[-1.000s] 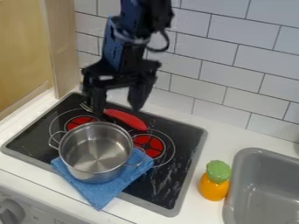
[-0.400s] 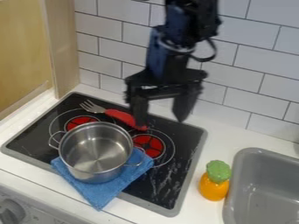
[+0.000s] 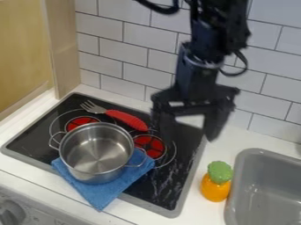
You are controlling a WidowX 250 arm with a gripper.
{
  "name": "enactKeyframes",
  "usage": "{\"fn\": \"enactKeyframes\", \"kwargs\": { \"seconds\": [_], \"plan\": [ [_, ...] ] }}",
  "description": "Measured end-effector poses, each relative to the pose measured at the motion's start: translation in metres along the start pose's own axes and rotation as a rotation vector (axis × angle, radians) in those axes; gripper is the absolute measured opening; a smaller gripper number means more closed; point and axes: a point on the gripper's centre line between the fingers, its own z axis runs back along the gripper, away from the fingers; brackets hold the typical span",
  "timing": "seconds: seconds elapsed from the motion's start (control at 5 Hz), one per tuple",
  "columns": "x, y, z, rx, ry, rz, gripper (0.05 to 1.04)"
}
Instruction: Gets the orange thing from the sink and put it on to the upper right side of the stove.
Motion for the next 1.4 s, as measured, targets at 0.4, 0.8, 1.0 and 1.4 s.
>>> {"fn": "enactKeyframes", "kwargs": {
  "seconds": [0.4, 0.8, 1.0, 1.4],
  "plan": [
    [-0.019, -0.039, -0.019, -0.018, 0.033, -0.132, 1.000],
    [-0.018, -0.052, -0.040, 0.025, 0.044, -0.149, 1.000],
    [-0.016, -0.052, -0.050, 0.058, 0.043, -0.150, 1.000],
    [-0.016, -0.050, -0.066, 0.101, 0.048, -0.151, 0.691]
  ]
}}
